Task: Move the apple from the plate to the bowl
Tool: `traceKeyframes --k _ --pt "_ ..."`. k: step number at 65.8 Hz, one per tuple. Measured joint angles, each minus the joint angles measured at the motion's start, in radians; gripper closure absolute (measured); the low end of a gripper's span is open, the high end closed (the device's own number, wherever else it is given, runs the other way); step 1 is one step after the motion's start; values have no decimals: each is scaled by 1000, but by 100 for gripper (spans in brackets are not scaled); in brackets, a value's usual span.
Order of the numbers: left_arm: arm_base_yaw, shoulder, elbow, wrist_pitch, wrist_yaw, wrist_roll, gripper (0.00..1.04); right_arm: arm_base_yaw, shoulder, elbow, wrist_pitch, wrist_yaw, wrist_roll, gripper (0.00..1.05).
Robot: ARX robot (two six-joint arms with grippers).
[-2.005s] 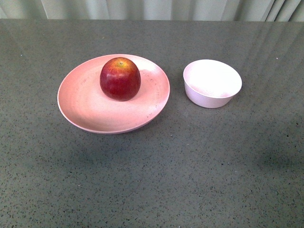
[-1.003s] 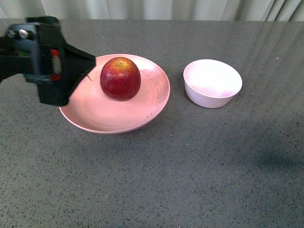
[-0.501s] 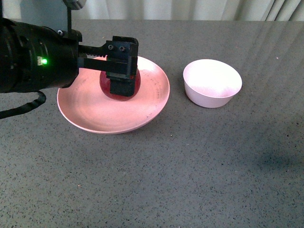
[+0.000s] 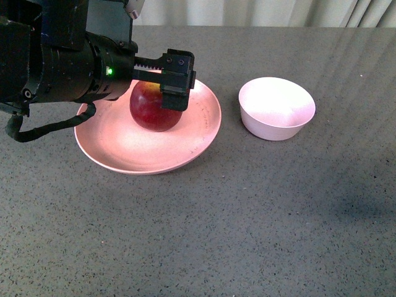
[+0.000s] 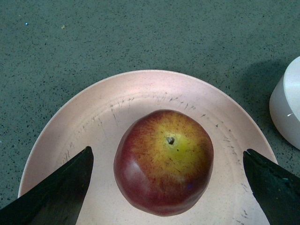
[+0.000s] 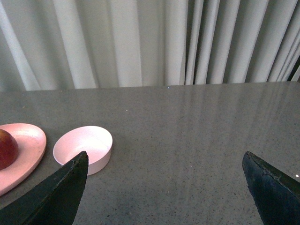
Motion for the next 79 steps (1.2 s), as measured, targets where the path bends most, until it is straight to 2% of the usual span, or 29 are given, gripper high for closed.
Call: traceKeyframes --k 65,71,79 --pt "-11 130 113 -80 -76 36 9 0 0 0 0 0 0 9" --pt "-11 130 114 -80 -78 37 23 0 0 0 0 0 0 9" --pt "-11 129 114 -80 -78 36 32 0 0 0 0 0 0 9"
